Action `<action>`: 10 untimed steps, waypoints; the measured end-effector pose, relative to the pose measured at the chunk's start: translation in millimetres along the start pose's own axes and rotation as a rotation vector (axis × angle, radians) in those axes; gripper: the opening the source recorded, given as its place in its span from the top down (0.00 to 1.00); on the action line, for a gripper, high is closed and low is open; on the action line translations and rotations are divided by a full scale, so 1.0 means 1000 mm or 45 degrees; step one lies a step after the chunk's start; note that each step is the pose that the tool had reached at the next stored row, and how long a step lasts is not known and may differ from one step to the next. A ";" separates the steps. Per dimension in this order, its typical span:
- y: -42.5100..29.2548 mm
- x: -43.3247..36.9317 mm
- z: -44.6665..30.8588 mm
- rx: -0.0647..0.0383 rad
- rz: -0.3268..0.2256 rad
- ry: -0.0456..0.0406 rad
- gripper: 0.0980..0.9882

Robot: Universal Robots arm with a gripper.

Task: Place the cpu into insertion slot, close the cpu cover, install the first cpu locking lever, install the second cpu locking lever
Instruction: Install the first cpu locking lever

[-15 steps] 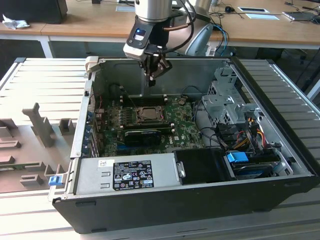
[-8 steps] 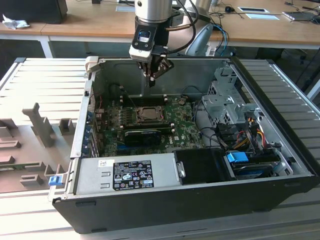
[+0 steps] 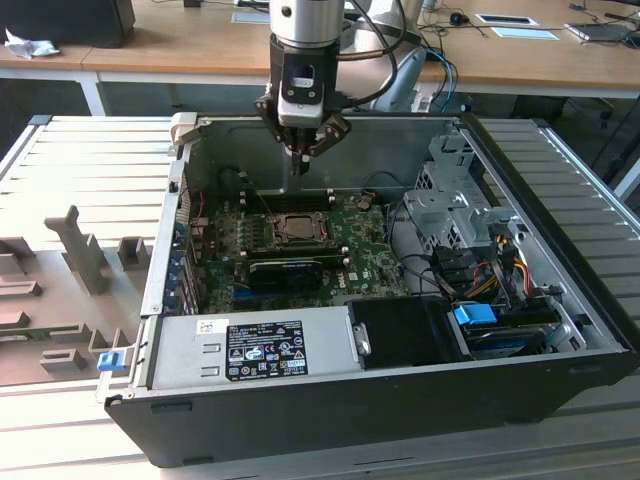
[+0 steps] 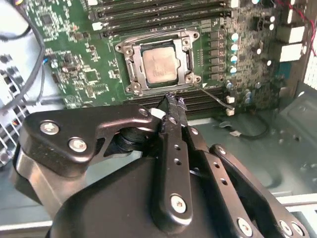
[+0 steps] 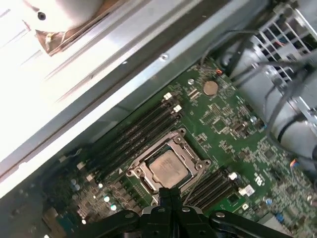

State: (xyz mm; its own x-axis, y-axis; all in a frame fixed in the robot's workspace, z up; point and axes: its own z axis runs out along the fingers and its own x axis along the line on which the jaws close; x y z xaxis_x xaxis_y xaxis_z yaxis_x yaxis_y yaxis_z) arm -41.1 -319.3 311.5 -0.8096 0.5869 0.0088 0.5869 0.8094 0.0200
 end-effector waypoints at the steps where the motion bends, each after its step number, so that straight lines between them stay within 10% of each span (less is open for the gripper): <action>1: 0.0000 0.0000 0.0001 0.000 -0.022 0.000 0.99; 10: 0.0000 0.0000 0.0006 0.002 -0.269 0.005 0.99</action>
State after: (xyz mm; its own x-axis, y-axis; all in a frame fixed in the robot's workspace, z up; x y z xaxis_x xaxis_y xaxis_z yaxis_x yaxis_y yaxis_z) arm -41.1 -319.3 310.9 -0.9146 0.4042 0.0088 0.4043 0.9144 0.0201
